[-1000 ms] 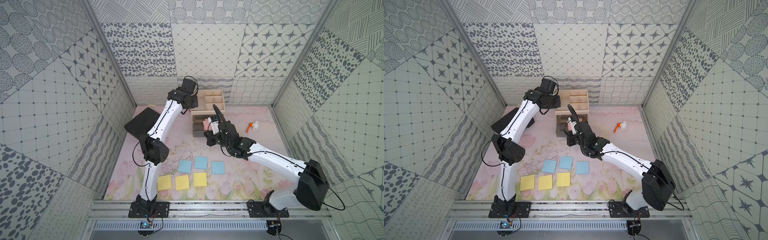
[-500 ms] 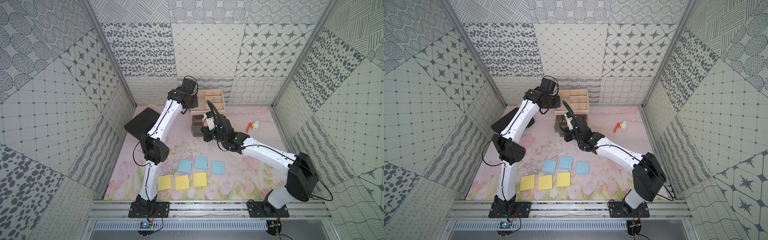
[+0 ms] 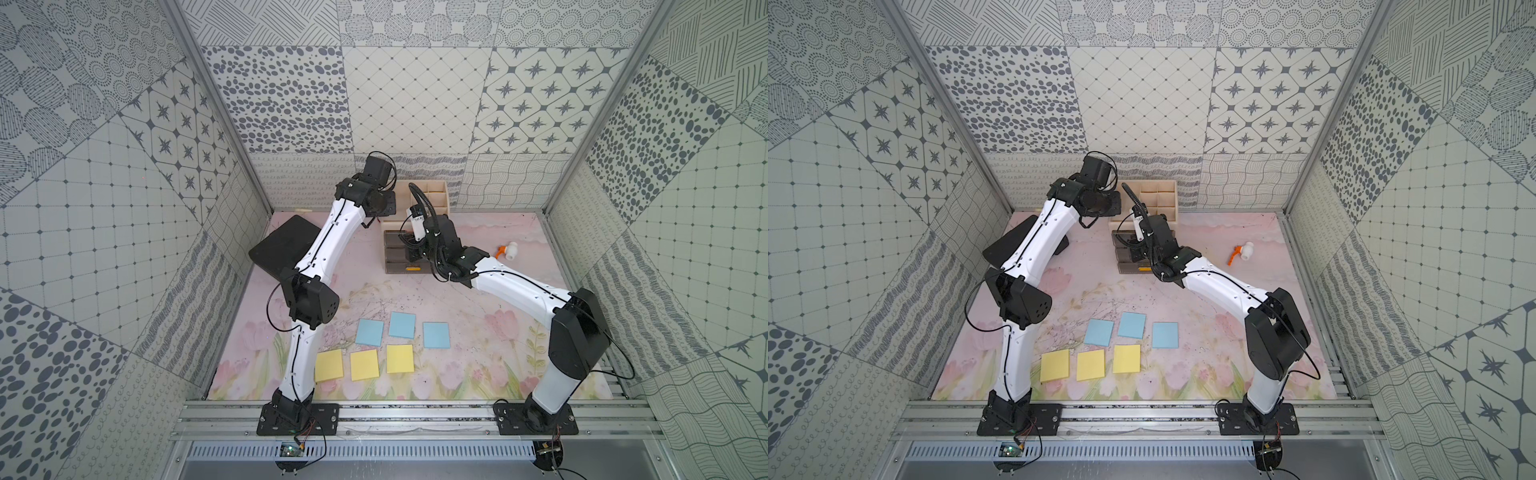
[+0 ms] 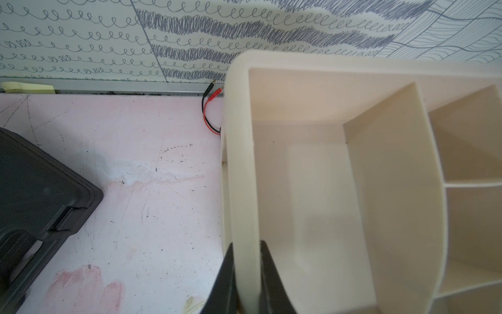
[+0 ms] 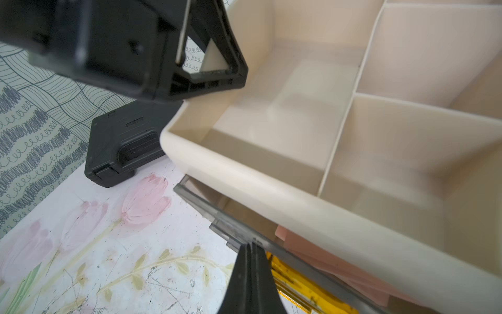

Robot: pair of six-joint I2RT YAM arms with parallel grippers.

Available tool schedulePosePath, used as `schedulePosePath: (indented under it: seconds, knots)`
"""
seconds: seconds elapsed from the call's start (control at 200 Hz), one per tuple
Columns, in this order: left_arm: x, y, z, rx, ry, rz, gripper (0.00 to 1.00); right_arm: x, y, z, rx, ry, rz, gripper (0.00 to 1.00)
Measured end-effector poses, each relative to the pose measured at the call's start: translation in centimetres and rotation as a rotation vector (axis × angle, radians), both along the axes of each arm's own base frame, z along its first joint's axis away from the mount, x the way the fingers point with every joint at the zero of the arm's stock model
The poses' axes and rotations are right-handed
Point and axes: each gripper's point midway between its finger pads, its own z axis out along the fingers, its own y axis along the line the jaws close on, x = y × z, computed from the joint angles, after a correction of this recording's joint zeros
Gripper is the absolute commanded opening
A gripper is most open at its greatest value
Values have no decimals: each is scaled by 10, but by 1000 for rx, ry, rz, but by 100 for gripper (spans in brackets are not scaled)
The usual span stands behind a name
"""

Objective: Please put the sticky notes in the drawer by color
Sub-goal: Close the drawer in the storage box.

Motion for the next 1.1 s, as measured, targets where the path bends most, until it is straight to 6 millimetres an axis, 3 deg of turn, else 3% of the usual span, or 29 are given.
schedulePosePath:
  seconds: [0.31, 0.505, 0.595, 0.685, 0.755, 0.825, 1.011, 1.101]
  knots:
    - [0, -1, 0, 6, -1, -10, 15, 12, 2, -4, -25, -17, -10, 12]
    - [0, 0, 0, 9, -1, -12, 16, 1, 3, 8, 17, -5, 17, 43]
    - [0, 0, 0, 10, 0, -12, 16, -17, -12, 31, 81, -15, 1, 47]
    - [-1, 0, 0, 9, 1, -12, 16, -41, -33, 57, 205, -33, -29, 74]
    - [-1, 0, 0, 9, 1, -12, 16, -57, -43, 65, 324, -39, -39, 80]
    - [-1, 0, 0, 9, 1, -12, 16, -68, -48, 50, 437, -12, -46, 79]
    - [-1, 0, 0, 9, 2, -13, 17, -81, -58, -58, 571, 198, -149, 71]
    - [-1, 0, -1, 9, 5, -14, 17, -81, -65, -83, 641, 247, -206, 70]
